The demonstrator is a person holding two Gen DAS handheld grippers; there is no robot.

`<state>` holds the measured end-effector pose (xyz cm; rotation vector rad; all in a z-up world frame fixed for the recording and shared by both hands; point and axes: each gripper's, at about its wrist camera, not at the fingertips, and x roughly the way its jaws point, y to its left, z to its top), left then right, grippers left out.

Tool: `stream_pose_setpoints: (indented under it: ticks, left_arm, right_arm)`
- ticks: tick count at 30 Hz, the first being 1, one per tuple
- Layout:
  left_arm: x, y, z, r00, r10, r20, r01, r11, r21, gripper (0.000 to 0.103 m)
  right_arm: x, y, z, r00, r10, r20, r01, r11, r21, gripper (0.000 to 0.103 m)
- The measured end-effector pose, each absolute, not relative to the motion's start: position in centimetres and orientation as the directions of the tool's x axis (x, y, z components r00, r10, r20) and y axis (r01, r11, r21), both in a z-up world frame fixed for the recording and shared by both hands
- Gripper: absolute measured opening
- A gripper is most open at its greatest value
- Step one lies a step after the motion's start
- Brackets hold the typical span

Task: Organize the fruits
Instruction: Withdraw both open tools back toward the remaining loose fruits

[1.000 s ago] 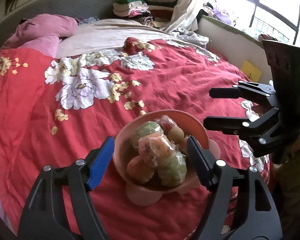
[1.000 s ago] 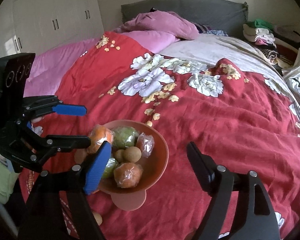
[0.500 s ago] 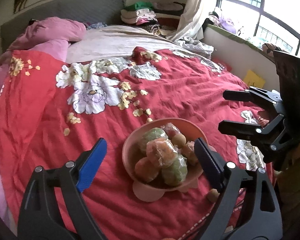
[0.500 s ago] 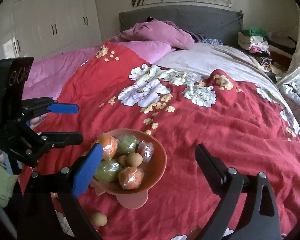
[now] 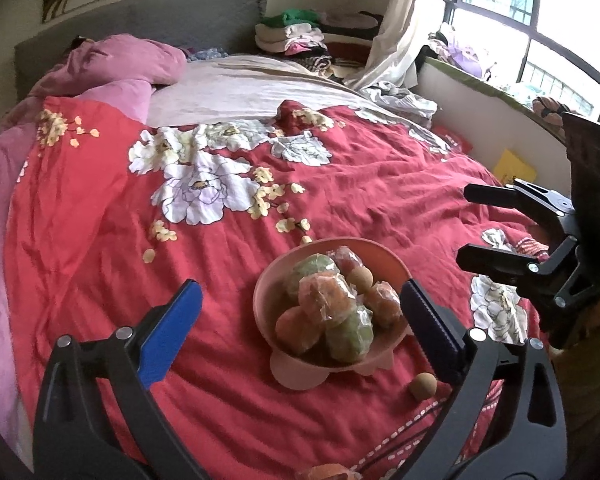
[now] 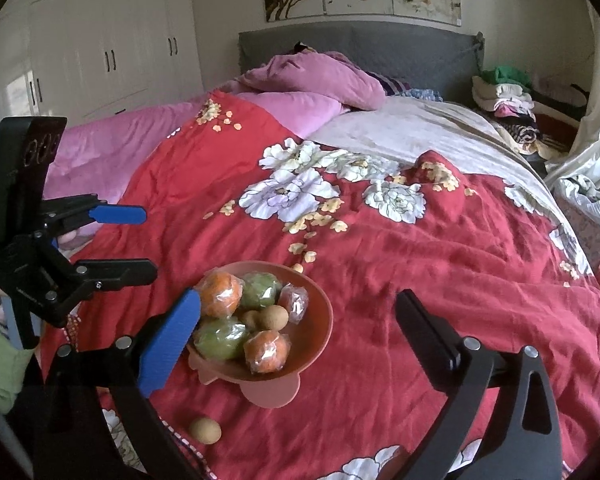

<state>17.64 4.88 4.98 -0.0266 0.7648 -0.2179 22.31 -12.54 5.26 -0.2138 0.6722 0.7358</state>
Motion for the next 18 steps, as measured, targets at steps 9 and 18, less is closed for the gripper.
stream_pose_setpoints:
  ticks: [9,18]
  left_arm:
    - [15.8,4.9,5.4,0.717,-0.190,-0.670,0.161,0.981,-0.106,0.093]
    - [13.5,4.6,4.8,0.729,-0.143,-0.669,0.128,0.989,-0.072,0.093]
  right_arm:
    - [21.1,-12.5,5.4,0.553,0.543,-0.632,-0.686,0.727,0.025,0.098]
    - [19.7,-12.6,5.1,0.538,0.554,-0.635,-0.699,0.714,0.030,0.098]
